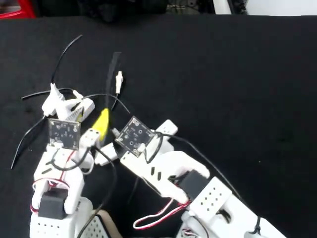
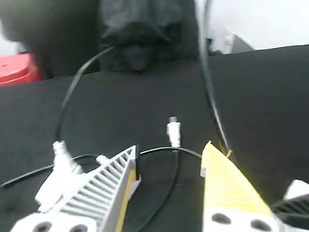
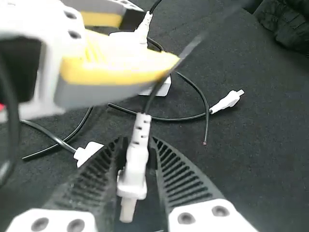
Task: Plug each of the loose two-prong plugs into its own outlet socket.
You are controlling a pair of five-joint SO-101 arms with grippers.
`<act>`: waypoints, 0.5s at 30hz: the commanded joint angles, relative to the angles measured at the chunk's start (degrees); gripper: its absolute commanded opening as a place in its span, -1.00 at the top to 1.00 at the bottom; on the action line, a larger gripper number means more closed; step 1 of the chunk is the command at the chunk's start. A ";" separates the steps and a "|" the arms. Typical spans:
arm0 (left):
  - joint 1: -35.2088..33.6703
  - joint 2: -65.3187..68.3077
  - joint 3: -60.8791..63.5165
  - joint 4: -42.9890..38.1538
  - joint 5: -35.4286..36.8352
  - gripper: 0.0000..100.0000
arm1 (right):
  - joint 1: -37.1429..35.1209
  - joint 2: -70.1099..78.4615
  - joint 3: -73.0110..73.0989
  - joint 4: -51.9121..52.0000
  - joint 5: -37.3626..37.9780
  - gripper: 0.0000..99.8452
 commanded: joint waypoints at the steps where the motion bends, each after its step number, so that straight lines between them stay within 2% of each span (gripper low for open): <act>1: 4.00 -0.35 -5.93 2.81 0.62 0.55 | -0.70 -0.13 -3.30 -0.26 0.44 0.98; 9: 8.66 -0.35 -16.57 16.88 0.62 0.55 | -0.62 -0.13 -2.59 -0.26 0.53 0.98; 15: 12.53 -0.35 -20.70 23.21 0.18 0.55 | -0.44 -0.13 -2.59 -0.26 0.53 0.98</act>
